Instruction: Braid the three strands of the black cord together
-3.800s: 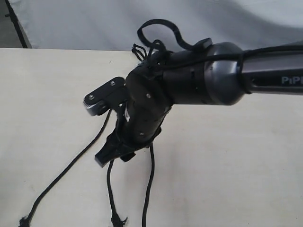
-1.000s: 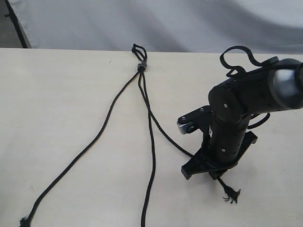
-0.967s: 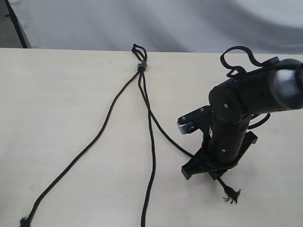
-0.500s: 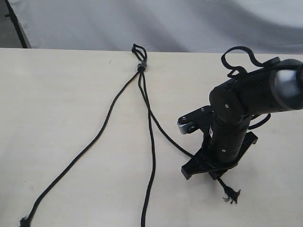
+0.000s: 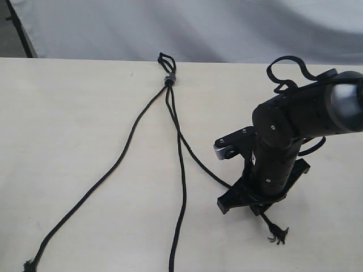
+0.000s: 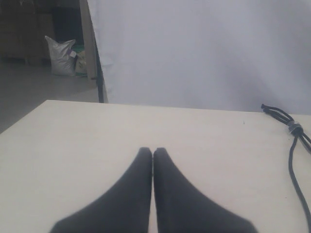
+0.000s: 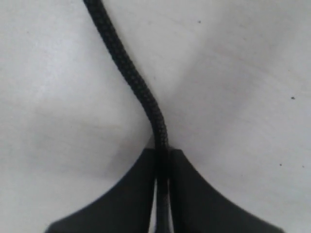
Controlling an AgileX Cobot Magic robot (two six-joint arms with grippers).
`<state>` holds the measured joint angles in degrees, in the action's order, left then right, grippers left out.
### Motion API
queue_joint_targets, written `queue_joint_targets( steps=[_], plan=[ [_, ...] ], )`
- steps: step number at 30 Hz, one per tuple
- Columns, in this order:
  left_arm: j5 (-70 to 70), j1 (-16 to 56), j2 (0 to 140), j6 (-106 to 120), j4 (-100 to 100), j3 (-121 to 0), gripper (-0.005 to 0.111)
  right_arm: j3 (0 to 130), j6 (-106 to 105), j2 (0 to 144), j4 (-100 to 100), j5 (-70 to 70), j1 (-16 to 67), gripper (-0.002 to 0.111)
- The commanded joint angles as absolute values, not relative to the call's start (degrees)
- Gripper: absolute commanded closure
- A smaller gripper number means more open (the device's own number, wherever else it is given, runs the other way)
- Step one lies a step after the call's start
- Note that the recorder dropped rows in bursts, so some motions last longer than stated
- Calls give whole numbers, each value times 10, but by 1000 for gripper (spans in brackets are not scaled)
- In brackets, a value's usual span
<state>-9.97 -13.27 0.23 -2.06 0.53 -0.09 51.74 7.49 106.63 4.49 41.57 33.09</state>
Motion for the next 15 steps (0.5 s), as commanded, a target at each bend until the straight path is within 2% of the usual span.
queue_joint_targets(
  steps=[1, 5, 15],
  plan=[
    [-93, -135, 0, -24, 4, 0, 105, 504, 80, 1083, 31, 393, 334, 78],
    [-93, -135, 0, -24, 4, 0, 105, 506, 58, 1067, 31, 390, 343, 69],
    [-93, -135, 0, -24, 4, 0, 105, 498, 53, 845, 30, 344, 343, 68]
  ],
)
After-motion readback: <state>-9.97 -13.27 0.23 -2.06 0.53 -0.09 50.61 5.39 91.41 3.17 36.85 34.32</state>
